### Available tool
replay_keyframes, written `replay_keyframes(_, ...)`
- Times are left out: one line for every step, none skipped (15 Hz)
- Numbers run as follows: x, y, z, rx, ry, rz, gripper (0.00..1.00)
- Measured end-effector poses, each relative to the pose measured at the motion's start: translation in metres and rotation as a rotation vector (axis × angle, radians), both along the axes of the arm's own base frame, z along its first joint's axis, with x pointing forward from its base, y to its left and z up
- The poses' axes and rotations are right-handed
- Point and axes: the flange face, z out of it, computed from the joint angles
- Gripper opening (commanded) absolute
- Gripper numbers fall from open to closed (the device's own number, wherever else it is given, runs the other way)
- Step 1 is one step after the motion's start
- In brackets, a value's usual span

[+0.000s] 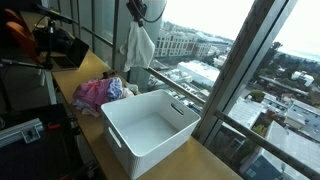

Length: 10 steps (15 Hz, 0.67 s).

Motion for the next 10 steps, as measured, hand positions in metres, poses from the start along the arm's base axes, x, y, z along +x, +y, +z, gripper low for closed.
replay_keyframes(-0.003,-0.022,0.020,0.004,-0.029,-0.034,0.01)
replay_keyframes(-0.006,-0.046,0.038,0.004,-0.053,-0.068,0.01)
replay_keyframes(-0.010,-0.071,0.053,0.002,-0.072,-0.103,0.01)
replay_keyframes(-0.013,-0.097,0.062,-0.003,-0.080,-0.138,0.01)
replay_keyframes(-0.016,-0.121,0.064,-0.008,-0.081,-0.171,0.01)
replay_keyframes(-0.018,-0.142,0.058,-0.013,-0.068,-0.204,0.01)
replay_keyframes(-0.019,-0.161,0.044,-0.017,-0.044,-0.233,0.01)
replay_keyframes(-0.021,-0.175,0.024,-0.022,-0.010,-0.257,0.01)
replay_keyframes(-0.023,-0.184,0.001,-0.025,0.023,-0.272,0.28)
replay_keyframes(-0.026,-0.190,-0.023,-0.028,0.057,-0.282,0.29)
